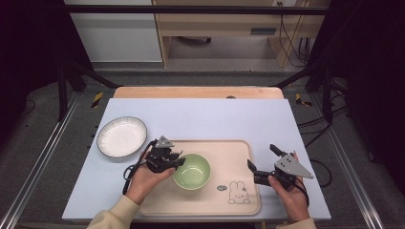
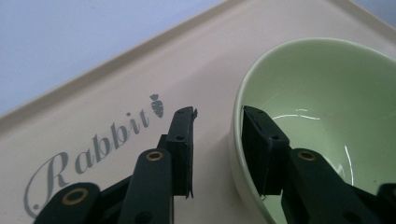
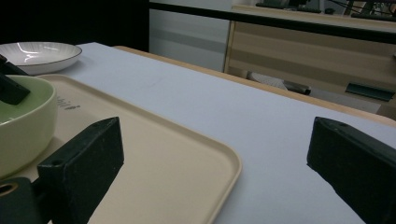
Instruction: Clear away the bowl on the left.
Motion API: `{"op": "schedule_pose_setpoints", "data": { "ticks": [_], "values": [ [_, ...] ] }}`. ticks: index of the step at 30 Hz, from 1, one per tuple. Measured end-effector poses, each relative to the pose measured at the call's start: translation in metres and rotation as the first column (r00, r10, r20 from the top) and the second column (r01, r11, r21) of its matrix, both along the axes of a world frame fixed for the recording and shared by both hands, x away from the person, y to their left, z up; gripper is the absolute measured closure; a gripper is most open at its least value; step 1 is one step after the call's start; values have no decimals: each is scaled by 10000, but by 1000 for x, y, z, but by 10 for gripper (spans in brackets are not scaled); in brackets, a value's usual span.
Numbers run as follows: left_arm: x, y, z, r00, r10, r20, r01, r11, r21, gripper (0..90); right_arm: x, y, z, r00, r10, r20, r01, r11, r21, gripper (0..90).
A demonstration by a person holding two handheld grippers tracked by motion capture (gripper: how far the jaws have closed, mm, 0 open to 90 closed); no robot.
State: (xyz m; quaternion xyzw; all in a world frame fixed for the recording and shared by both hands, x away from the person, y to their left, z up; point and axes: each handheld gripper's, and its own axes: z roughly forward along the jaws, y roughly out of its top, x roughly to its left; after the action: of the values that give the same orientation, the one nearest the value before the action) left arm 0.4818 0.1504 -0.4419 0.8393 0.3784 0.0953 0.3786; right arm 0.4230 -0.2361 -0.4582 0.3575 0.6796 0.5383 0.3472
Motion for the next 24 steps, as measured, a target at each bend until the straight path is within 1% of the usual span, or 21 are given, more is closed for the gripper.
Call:
{"op": "schedule_pose_setpoints", "data": {
  "ticks": [1,3,4,5,6,7,8,9,10,11,14,15,17,19,20,21,24],
  "values": [
    [-1,0,0,10000,25,89,-25,10000,-53,627,0,0,0,10000,0,0,0,10000,0,40],
    [-2,1,2,9996,-22,287,22,10000,1,587,-1,0,1,10000,21,26,-21,10000,42,39],
    [-3,0,2,9993,-11,374,10,10000,18,554,-3,1,1,10000,28,39,-28,10000,9,39],
    [-4,0,2,9992,-50,406,51,10000,-26,529,-3,1,2,10000,29,83,-29,10000,-3,39],
    [-4,-1,2,9987,24,505,-20,10000,-86,529,-3,1,2,10000,29,83,-29,10000,-3,39],
    [-4,-1,3,9978,125,646,-122,9999,-51,493,-4,2,2,10000,25,94,-25,10000,-8,39],
    [-4,-1,3,9976,188,660,-176,9997,-183,423,-5,2,2,9999,23,99,-22,10000,-64,39],
    [-4,0,4,9975,241,658,-221,9993,-316,402,-5,2,3,9999,3,102,-3,10000,-61,39],
    [-5,1,5,9968,247,765,-220,9991,-361,379,-5,2,3,10000,-19,92,19,10000,-30,39],
    [-6,1,6,9966,245,783,-218,9991,-359,356,-5,1,3,9999,-21,100,21,10000,-48,39],
    [-7,0,7,9963,121,849,-83,9989,-452,294,-4,1,2,10000,-29,88,30,10000,-55,39],
    [-7,0,8,9956,48,938,-3,9988,-483,294,-4,1,2,10000,-26,89,27,10000,-58,39],
    [-7,-1,10,9923,-69,1237,119,9991,-399,213,-5,0,2,9999,-47,96,47,10000,-20,39],
    [-8,-1,11,9913,-82,1317,166,9979,-628,197,-5,0,2,9999,-49,95,49,10000,-7,39],
    [-8,-2,11,9916,-119,1291,216,9970,-742,178,-5,-1,3,10000,-57,77,57,10000,10,39],
    [-10,-3,11,9904,-264,1360,377,9960,-807,141,-5,0,3,9999,-54,113,54,10000,40,39],
    [-11,-4,12,9887,-380,1452,502,9954,-813,90,-5,0,3,9999,-42,128,42,10000,24,39]
  ]
}}
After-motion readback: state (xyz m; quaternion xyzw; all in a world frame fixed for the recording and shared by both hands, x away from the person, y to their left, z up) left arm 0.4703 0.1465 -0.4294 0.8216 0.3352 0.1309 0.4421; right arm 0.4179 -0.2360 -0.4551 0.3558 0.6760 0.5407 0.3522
